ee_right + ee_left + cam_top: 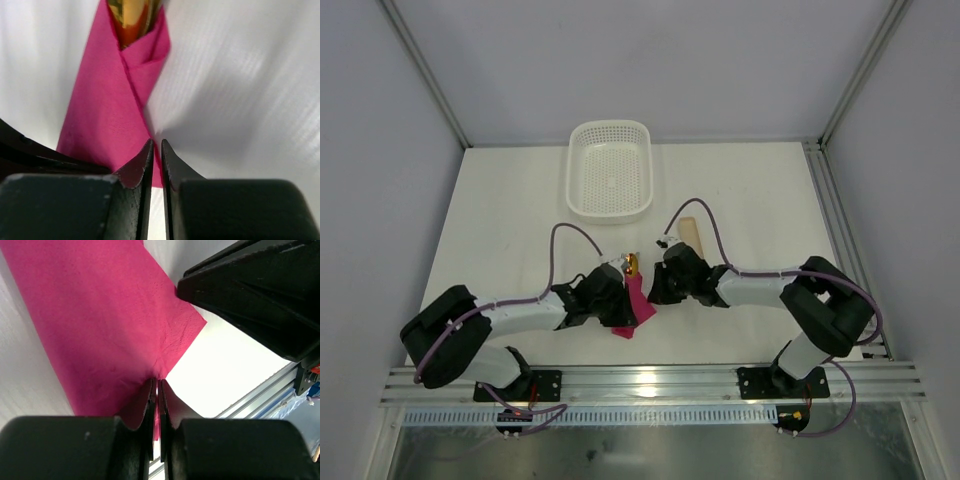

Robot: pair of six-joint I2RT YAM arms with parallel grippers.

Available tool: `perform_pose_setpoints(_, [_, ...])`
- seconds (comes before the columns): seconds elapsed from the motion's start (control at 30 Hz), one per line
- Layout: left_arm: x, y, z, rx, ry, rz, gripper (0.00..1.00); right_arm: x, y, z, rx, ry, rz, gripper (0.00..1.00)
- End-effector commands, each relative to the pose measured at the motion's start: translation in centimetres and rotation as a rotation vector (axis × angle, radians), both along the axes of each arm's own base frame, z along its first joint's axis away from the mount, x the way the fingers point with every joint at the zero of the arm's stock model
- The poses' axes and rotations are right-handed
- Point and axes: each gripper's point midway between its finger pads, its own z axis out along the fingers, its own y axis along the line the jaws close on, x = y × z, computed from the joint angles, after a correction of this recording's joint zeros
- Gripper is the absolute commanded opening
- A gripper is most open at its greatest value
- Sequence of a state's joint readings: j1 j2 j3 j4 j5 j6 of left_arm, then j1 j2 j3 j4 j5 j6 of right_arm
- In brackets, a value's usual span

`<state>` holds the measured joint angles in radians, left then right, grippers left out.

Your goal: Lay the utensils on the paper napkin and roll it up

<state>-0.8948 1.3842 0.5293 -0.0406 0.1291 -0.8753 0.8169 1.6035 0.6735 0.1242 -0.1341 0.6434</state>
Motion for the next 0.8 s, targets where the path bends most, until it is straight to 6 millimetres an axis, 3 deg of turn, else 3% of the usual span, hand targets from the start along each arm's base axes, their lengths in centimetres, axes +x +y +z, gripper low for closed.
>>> perform_pose_setpoints(0.0, [0.3,-0.7,-0.1,-0.019,-0.027,0.009,0.08,-0.4,-2.8,-0.1,-0.147,0.015,-0.026,0.14])
perform_pose_setpoints(0.13, [0.2,-0.8,-0.4,-0.013,-0.025,0.006,0.08,-0.5,-2.2,1.7,-0.098,0.005,-0.020,0.14])
perform_pose_setpoints(0.27, [0.2,-0.8,-0.4,-0.013,-0.027,0.010,0.08,-0.9,0.3,3.6,0.043,-0.018,0.024,0.10])
perform_pose_setpoints(0.4, [0.2,-0.8,-0.5,-0.008,-0.028,0.012,0.08,-1.4,1.8,4.0,0.116,-0.008,0.042,0.08])
perform_pose_setpoints(0.57, [0.0,-0.7,-0.7,-0.004,-0.022,0.011,0.07,-1.6,3.2,3.6,0.145,0.007,0.067,0.06])
perform_pose_setpoints(0.77, [0.1,-0.9,-0.5,-0.013,-0.024,0.013,0.07,-2.4,2.7,0.4,0.107,0.064,0.048,0.04])
